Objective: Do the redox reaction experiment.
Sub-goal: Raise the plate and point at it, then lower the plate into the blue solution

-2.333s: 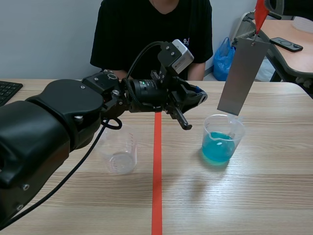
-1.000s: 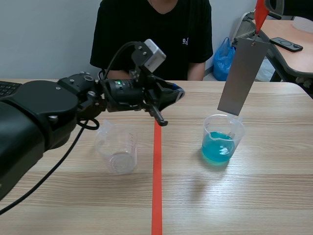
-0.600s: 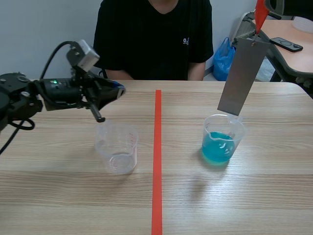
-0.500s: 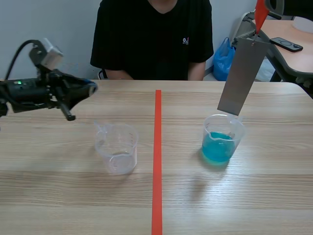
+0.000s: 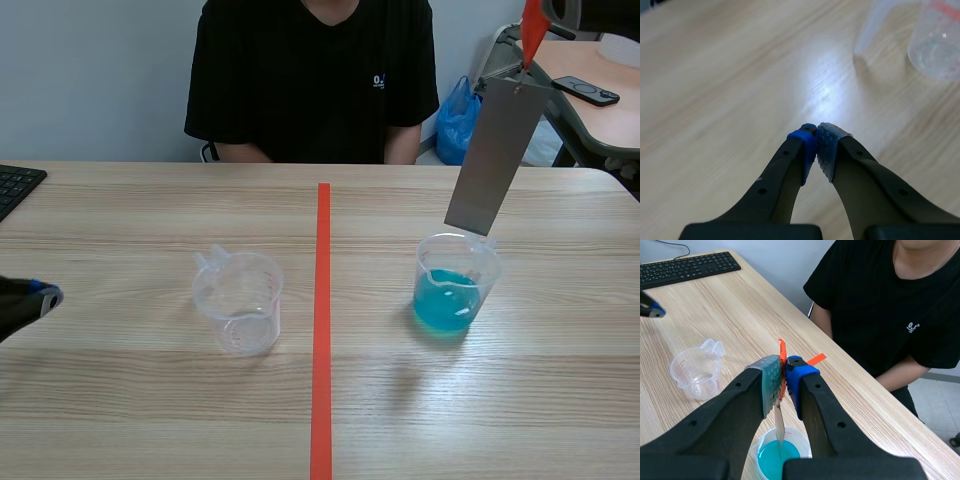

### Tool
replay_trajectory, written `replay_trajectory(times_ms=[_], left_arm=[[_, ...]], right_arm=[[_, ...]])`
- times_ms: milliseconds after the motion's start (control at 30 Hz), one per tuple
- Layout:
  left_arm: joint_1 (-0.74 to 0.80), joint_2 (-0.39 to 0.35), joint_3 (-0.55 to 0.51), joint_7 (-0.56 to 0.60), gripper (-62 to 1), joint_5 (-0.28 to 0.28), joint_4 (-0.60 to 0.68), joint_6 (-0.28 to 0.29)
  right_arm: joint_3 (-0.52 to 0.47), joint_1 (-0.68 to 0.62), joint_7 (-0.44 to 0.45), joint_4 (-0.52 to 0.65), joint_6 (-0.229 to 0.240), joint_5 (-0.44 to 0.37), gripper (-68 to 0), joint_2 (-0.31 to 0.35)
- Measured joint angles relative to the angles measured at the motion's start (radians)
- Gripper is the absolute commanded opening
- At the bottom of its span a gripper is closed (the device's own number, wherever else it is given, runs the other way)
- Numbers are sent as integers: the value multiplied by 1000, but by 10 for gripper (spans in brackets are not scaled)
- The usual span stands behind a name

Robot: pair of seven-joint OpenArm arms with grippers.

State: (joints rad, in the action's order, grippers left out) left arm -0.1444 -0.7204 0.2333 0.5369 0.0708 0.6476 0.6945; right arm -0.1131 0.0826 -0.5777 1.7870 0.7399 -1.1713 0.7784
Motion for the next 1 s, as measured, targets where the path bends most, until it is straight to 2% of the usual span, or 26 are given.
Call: replay_trajectory(times_ms=[100,300,500,700,1000], left_arm=[[86,0,-76,31,-578,-37,0,-2],[230,0,-240,104,-577,-36,0,-2],[370,0,-348,187,-577,-38,0,-2],[474,0,-396,259,-577,-44,0,-2],[570,27,-433,288,-578,-45,0,-2]], right_arm=[[0,0,0,0,0,0,-660,0],[0,0,0,0,0,0,-660,0],[0,0,0,0,0,0,-660,0],[0,0,0,0,0,0,-660,0],[0,0,0,0,0,0,-660,0]])
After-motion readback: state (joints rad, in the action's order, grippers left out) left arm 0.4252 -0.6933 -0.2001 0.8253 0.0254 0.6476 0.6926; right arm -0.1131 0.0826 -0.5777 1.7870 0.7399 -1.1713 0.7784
